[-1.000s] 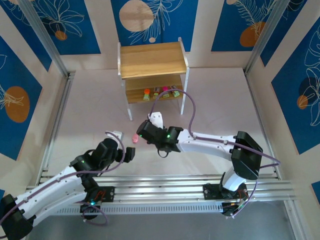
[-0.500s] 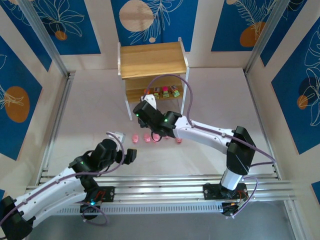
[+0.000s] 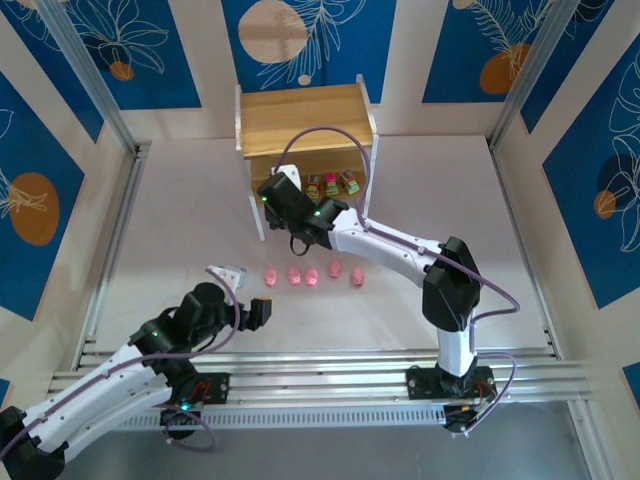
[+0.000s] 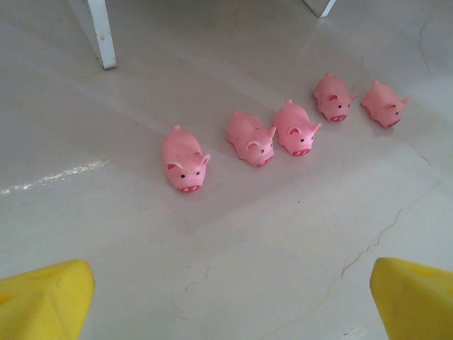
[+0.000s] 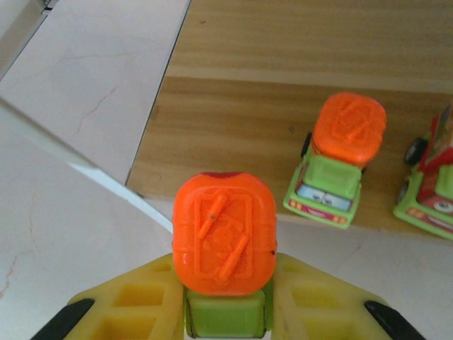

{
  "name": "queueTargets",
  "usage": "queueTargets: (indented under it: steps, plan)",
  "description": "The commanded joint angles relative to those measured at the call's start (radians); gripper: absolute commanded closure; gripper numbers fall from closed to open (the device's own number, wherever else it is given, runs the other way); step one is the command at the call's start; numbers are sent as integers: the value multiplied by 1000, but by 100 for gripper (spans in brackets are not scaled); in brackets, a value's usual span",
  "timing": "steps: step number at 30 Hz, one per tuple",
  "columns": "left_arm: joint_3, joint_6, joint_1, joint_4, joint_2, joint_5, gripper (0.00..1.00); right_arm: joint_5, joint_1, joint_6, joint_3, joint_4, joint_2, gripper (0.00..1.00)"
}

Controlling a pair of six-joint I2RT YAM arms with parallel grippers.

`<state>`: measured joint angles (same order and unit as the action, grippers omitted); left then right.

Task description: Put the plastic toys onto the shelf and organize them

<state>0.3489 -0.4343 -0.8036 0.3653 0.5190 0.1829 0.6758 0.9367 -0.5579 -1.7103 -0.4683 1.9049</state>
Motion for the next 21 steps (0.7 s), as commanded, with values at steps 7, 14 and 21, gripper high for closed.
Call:
queueTargets:
  steps: [7,14,21]
  plan:
    - [-11,22,1,-12,-2,-17,0,-24,-28,5,-137,-36,94,80]
    - [-10,20,1,-16,2,-14,0,-15,-44,-11,-176,-21,146,79]
    - [-10,20,1,-18,10,-13,0,10,-49,-13,-202,5,182,79]
